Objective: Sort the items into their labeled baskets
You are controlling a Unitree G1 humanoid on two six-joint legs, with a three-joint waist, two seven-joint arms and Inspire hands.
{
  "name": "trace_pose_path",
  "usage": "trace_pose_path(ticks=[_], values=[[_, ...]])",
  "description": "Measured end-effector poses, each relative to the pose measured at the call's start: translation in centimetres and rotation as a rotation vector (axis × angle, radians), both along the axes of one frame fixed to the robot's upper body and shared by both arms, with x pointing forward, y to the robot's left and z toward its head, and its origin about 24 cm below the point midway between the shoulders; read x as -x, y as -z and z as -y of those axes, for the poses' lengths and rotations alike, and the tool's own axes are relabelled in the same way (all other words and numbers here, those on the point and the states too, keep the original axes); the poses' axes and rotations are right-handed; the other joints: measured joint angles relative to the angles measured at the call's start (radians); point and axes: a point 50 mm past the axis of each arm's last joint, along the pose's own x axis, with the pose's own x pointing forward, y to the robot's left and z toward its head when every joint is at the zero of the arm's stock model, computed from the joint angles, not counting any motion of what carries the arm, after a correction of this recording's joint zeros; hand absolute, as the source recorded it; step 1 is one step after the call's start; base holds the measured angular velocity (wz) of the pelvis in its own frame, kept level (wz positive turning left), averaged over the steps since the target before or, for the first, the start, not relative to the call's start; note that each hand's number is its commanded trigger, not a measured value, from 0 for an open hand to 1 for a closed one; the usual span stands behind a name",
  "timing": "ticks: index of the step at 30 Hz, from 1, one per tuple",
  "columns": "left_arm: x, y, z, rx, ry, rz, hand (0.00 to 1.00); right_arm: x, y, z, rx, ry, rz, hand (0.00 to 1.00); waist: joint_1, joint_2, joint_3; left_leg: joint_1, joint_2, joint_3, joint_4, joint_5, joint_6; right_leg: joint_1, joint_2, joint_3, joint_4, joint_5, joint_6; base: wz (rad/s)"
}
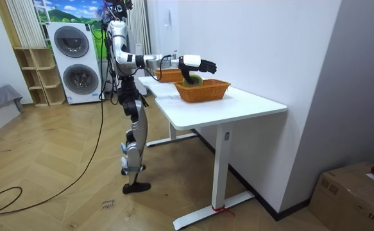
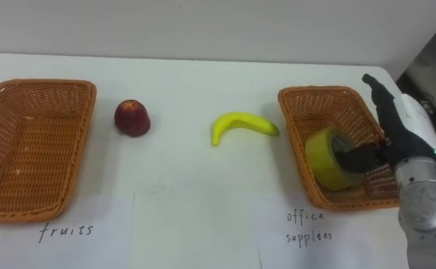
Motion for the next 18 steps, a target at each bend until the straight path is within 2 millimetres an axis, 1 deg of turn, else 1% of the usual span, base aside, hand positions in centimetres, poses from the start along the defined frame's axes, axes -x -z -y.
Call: trace_pose_path(ticks=[4, 8, 14, 16, 18], values=[[-0.4, 0.0, 0.0, 0.000, 0.003, 0.010, 0.00, 0.0, 0.0, 0.0, 0.016, 0.000, -0.003, 0.00, 0.002, -0.002, 0.0001, 0.000, 0.000, 0.000, 0.000, 0.000, 0.000, 0.000, 0.000, 0.001, 0.000, 0.000, 0.000, 0.00], [-1.0, -0.1, 0.0, 0.002, 0.001, 0.027, 0.00, 0.0, 0.0, 0.0, 0.027, 0.001, -0.004, 0.00, 0.014, -0.003, 0.0004, 0.000, 0.000, 0.001, 0.000, 0.000, 0.000, -0.001, 0.000, 0.003, 0.000, 0.000, 0.000, 0.00], [-1.0, -0.1, 0.0, 0.018, -0.045, 0.040, 0.00, -0.1, -0.1, 0.0, 0.035, 0.000, -0.002, 0.00, 0.019, -0.008, 0.0017, -0.004, 0.000, 0.001, 0.000, 0.000, 0.000, -0.003, 0.000, 0.002, 0.001, 0.000, 0.000, 0.00], [-0.9, -0.1, -0.1, 0.023, -0.056, 0.039, 0.00, -0.2, -0.4, -0.1, 0.035, -0.003, 0.009, 0.00, 0.020, -0.010, 0.0019, -0.006, 0.000, 0.001, 0.000, 0.000, 0.000, -0.008, 0.001, 0.003, 0.002, 0.000, 0.000, -0.03], [-0.8, -0.1, -0.2, 0.024, -0.065, 0.037, 0.00, -1.1, -1.4, -0.4, 0.034, -0.012, 0.051, 0.00, 0.015, -0.012, 0.0028, -0.013, 0.000, 0.002, 0.000, 0.000, 0.000, -0.019, 0.001, 0.005, 0.011, 0.000, 0.000, -0.05]])
